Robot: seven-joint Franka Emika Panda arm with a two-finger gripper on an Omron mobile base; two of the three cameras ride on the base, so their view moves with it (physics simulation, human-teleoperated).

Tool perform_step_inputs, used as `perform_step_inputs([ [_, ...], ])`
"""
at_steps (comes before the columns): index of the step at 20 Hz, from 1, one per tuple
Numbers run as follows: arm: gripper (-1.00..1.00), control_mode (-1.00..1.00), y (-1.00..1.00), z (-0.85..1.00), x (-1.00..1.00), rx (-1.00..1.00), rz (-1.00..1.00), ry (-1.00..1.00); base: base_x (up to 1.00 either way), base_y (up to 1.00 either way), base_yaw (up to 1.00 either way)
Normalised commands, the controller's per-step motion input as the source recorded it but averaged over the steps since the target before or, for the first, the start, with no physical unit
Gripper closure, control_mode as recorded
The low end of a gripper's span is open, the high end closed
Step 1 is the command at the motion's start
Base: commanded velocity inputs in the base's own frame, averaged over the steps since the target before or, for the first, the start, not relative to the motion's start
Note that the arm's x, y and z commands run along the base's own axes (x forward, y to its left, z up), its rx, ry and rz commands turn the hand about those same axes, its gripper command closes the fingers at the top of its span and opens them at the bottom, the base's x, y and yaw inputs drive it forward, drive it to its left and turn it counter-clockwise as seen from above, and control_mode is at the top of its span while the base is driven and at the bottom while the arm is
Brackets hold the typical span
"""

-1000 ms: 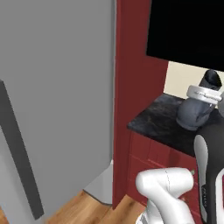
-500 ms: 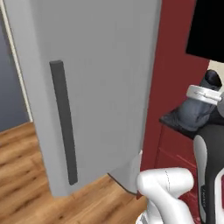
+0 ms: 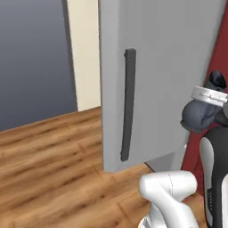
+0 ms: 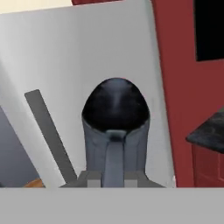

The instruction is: Move the sushi and pork chop from the top shelf to the second highest shelf to make space. Then, place the pitcher from the counter on the cleared top shelf.

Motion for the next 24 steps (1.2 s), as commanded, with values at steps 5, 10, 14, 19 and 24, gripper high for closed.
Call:
perform_step_inputs([
  [5,1.00,1.00,0.00,0.00,0.00,0.00,0.00,0.00,-0.13,1.00,0.32],
  [10,1.00,1.00,0.00,0.00,0.00,0.00,0.00,0.00,-0.04,1.00,0.30],
  [14,1.00,1.00,0.00,0.00,0.00,0.00,0.00,0.00,0.14,0.95,0.23],
  [19,1.00,1.00,0.00,0.00,0.00,0.00,0.00,0.00,0.56,0.61,0.10],
  [24,1.00,1.00,0.00,0.00,0.00,0.00,0.00,0.00,0.86,0.02,-0.01],
])
